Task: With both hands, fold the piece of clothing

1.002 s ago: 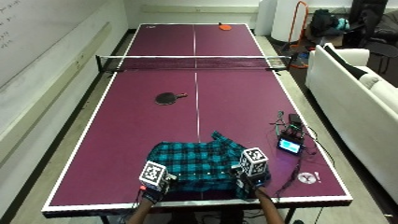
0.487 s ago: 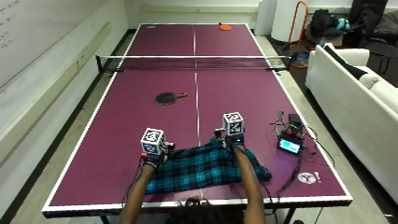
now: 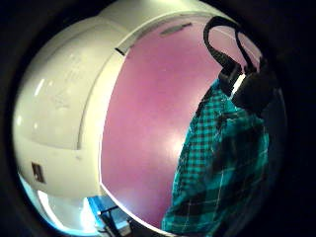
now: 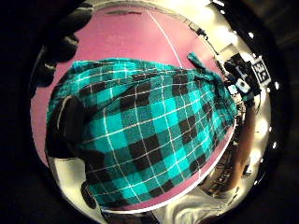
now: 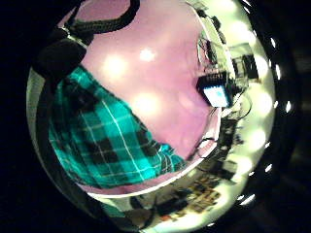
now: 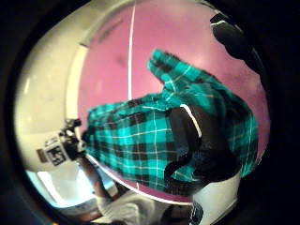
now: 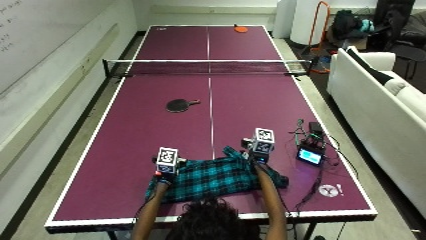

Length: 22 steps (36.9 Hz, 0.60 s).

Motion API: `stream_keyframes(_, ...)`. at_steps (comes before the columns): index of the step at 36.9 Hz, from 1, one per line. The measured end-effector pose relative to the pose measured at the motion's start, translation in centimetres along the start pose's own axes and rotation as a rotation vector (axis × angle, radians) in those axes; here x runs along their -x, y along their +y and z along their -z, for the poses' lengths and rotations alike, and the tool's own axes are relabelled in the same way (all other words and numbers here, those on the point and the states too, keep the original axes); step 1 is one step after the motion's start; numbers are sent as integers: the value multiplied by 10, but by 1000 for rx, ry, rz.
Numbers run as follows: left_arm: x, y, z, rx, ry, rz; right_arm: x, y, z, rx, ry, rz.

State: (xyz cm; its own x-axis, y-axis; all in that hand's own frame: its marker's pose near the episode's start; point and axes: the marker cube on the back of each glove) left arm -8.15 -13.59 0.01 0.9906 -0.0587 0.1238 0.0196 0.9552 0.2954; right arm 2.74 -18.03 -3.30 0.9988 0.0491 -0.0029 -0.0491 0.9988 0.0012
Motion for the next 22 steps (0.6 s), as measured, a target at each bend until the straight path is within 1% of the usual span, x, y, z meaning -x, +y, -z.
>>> stream_keyframes(2,7,-1,-2,-79,-42,10,-18,8,2,-30,-100,-64)
stream_keyframes(4,10,4,-18,-89,-51,8,-41,25,-2,-60,-174,-137)
stream_keyframes(5,9,9,-35,-56,-36,5,-54,37,-6,-73,-197,-179)
stream_keyframes(7,6,22,-71,50,6,-3,-78,59,-16,-87,-218,-259)
stream_keyframes(9,4,34,-90,131,24,-8,-94,76,-27,-86,-213,-317)
stream_keyframes(10,3,41,-90,160,23,-11,-100,82,-33,-74,-201,-340)
stream_keyframes(11,2,49,-82,190,22,-15,-105,88,-41,-51,-185,-363)
stream_keyframes(14,-2,80,-35,310,25,-19,-115,102,-63,44,-152,-405)
stream_keyframes(15,-3,86,-27,352,31,-15,-115,103,-68,61,-152,-408)
stream_keyframes(17,-3,94,-28,431,51,-2,-118,104,-76,58,-134,-418)
stream_keyframes(19,-4,97,-39,489,92,14,-124,104,-82,12,-68,-435)
stream_keyframes(22,-10,95,-52,492,172,30,-139,103,-84,-90,68,-446)
